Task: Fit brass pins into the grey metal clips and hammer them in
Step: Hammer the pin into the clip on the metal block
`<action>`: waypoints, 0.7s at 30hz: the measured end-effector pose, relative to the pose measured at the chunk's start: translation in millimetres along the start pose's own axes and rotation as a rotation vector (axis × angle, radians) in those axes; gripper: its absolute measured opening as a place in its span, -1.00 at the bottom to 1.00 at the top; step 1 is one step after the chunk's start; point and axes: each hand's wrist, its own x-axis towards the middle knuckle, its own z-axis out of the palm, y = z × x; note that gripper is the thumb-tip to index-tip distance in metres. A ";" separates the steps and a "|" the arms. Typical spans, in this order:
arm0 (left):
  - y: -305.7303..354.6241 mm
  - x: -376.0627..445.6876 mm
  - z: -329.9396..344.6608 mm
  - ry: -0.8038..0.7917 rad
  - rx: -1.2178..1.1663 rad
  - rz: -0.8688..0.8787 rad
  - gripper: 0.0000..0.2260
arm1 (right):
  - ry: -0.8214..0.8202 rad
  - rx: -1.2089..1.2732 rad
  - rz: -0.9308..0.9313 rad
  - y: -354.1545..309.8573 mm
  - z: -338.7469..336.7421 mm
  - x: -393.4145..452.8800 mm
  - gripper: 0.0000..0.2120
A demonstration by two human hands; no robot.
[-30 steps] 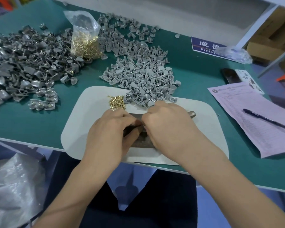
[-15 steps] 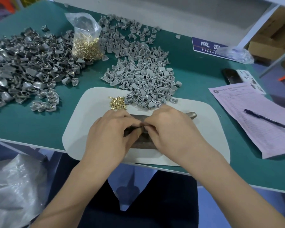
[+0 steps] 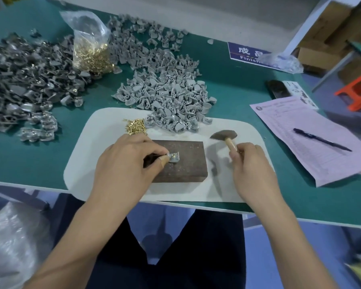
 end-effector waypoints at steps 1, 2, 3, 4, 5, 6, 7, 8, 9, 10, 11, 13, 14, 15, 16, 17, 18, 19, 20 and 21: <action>0.3 -0.1 -0.3 0.001 0.000 -0.003 -0.96 | 0.004 0.154 -0.027 -0.1 -5.2 -1.3 -0.74; 0.7 0.1 -0.5 0.003 0.001 -0.005 -0.96 | -0.013 0.325 -0.046 -2.8 -11.9 -4.2 -0.72; 1.3 0.5 -0.3 0.004 0.003 -0.006 -0.95 | -0.052 0.471 -0.066 -7.4 -18.9 -8.0 -0.70; 1.6 1.0 -0.3 0.003 0.006 -0.006 -0.95 | -0.103 0.557 -0.108 -12.2 -24.9 -11.6 -0.71; 1.9 1.4 -0.4 0.001 0.009 -0.007 -0.95 | -0.155 0.580 -0.177 -17.3 -29.2 -15.5 -0.76; 2.0 1.6 -0.5 -0.002 0.013 -0.007 -0.95 | -0.203 0.567 -0.257 -23.4 -32.4 -20.2 -0.81; 2.0 1.7 -0.7 -0.004 0.015 -0.008 -0.95 | -0.236 0.538 -0.331 -29.5 -33.8 -24.2 -0.84; 2.0 1.6 -0.7 -0.004 0.014 -0.009 -0.95 | -0.255 0.501 -0.384 -35.0 -34.7 -27.3 -0.85; 1.9 1.3 -0.7 -0.002 0.012 -0.010 -0.95 | -0.254 0.444 -0.417 -39.1 -35.8 -28.9 -0.85; 1.9 1.1 -0.8 -0.001 0.010 -0.012 -0.95 | -0.235 0.357 -0.437 -41.9 -36.8 -29.3 -0.84; 2.0 0.7 -0.9 0.001 0.009 -0.014 -0.95 | -0.201 0.257 -0.452 -44.3 -37.9 -28.9 -0.81; 1.9 0.5 -0.9 -0.002 0.007 -0.020 -0.96 | -0.114 0.184 -0.447 -46.9 -40.3 -27.4 -0.74; 1.7 0.4 -0.6 -0.004 0.004 -0.019 -0.97 | -0.073 0.221 -0.422 -48.0 -40.0 -26.7 -0.72; 1.7 0.4 -0.2 -0.002 -0.002 -0.019 -0.97 | -0.040 0.256 -0.399 -50.0 -37.9 -26.7 -0.70; 1.5 0.4 0.1 0.001 -0.006 -0.019 -0.97 | -0.028 0.272 -0.391 -52.6 -34.5 -27.4 -0.68; 1.5 0.5 0.4 0.004 -0.004 -0.021 -0.96 | -0.044 0.264 -0.397 -54.4 -29.7 -28.2 -0.67; 1.3 0.5 0.5 0.007 0.002 -0.025 -0.95 | -0.088 0.242 -0.408 -55.4 -25.3 -28.8 -0.66; 0.9 0.4 0.6 0.006 0.007 -0.029 -0.94 | -0.133 0.211 -0.420 -55.2 -23.4 -28.7 -0.66; 0.3 0.3 0.9 0.005 0.009 -0.029 -0.93 | -0.144 0.180 -0.427 -53.9 -24.2 -27.3 -0.67; -0.1 0.1 0.9 0.006 0.009 -0.024 -0.93 | -0.115 0.160 -0.430 -52.8 -26.4 -25.1 -0.68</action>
